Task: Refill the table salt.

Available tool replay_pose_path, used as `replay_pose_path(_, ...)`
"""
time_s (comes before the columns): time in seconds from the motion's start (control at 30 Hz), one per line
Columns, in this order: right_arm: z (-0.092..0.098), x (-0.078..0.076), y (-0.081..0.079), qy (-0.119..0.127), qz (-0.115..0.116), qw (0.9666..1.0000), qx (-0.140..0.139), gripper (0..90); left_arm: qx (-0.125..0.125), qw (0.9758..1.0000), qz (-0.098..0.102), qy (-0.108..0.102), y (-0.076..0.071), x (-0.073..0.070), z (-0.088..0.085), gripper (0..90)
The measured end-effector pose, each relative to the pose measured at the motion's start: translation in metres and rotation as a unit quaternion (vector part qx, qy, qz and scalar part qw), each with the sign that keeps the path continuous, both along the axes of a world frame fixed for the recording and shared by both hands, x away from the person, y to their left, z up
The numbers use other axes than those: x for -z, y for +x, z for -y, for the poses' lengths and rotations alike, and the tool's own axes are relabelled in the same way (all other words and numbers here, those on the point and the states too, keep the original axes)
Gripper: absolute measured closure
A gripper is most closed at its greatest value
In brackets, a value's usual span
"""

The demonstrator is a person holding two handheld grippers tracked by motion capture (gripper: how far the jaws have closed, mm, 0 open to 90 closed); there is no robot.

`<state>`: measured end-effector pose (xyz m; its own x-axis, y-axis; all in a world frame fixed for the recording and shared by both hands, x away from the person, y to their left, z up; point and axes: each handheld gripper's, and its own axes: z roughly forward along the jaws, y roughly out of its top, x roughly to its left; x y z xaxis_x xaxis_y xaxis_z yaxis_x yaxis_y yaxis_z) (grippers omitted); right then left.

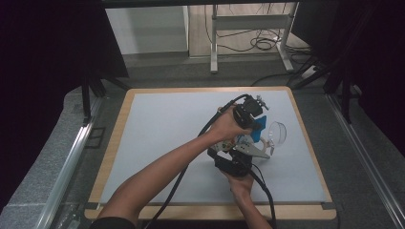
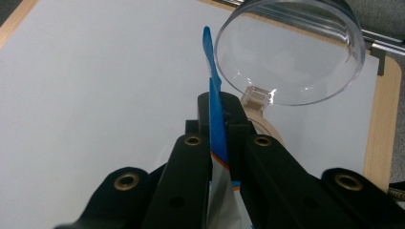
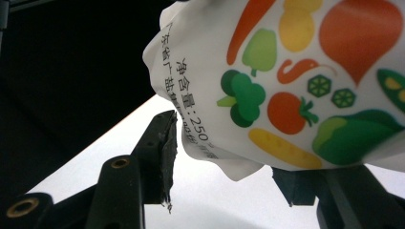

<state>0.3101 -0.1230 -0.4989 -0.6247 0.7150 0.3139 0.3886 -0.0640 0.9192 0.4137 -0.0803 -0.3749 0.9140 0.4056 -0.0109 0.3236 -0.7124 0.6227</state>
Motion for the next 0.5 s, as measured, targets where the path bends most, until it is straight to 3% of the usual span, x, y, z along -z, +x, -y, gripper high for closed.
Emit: replay_pose_path(0.5, 0.0002, -0.0002, -0.0005, 0.001, 0.001, 1.0, -0.002, 46.4, 0.002, 1.0, 0.001, 0.007, -0.001, 0.0025, 0.0022, 90.0)
